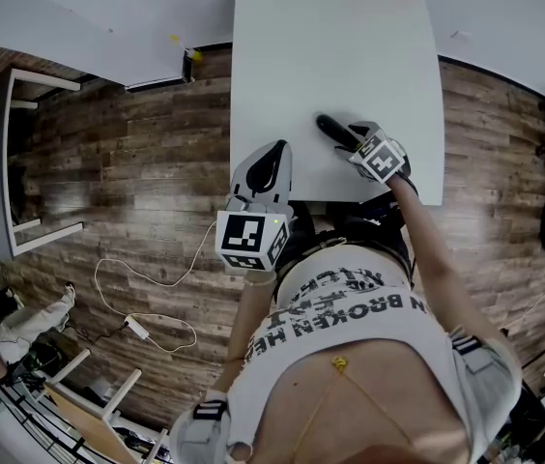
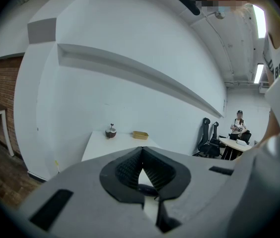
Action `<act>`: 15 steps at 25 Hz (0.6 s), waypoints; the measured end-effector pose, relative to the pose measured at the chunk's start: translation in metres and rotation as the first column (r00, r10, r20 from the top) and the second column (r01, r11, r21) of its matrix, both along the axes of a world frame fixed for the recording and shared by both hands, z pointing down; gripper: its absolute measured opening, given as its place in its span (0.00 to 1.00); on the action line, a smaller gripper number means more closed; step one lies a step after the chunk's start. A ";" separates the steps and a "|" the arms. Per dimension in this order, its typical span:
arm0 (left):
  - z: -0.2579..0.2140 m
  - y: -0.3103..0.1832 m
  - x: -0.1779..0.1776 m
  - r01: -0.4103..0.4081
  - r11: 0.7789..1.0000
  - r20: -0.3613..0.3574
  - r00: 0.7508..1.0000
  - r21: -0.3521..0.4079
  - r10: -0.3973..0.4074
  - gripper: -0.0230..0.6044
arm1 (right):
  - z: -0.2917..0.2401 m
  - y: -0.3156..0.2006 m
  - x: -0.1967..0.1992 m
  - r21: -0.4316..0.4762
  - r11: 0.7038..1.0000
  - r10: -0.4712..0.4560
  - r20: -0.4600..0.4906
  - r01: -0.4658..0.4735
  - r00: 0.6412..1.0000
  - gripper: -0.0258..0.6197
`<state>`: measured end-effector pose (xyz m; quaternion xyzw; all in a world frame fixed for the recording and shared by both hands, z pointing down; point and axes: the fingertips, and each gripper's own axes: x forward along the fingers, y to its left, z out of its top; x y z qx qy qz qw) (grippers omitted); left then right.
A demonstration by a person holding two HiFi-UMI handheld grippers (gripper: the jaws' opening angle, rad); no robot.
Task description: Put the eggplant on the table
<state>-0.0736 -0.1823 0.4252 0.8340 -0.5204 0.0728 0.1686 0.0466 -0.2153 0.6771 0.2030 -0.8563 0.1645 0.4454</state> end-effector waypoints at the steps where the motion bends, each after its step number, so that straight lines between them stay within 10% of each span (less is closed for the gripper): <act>1: 0.000 0.000 -0.001 0.000 1.000 0.000 1.000 0.001 0.000 0.05 | -0.001 0.000 -0.001 0.002 1.000 0.001 0.003 -0.001 1.000 0.41; 15: 0.003 -0.007 0.009 -0.037 0.999 0.006 0.999 0.003 0.037 0.05 | -0.057 -0.009 -0.008 0.097 0.995 -0.037 0.083 0.028 0.996 0.40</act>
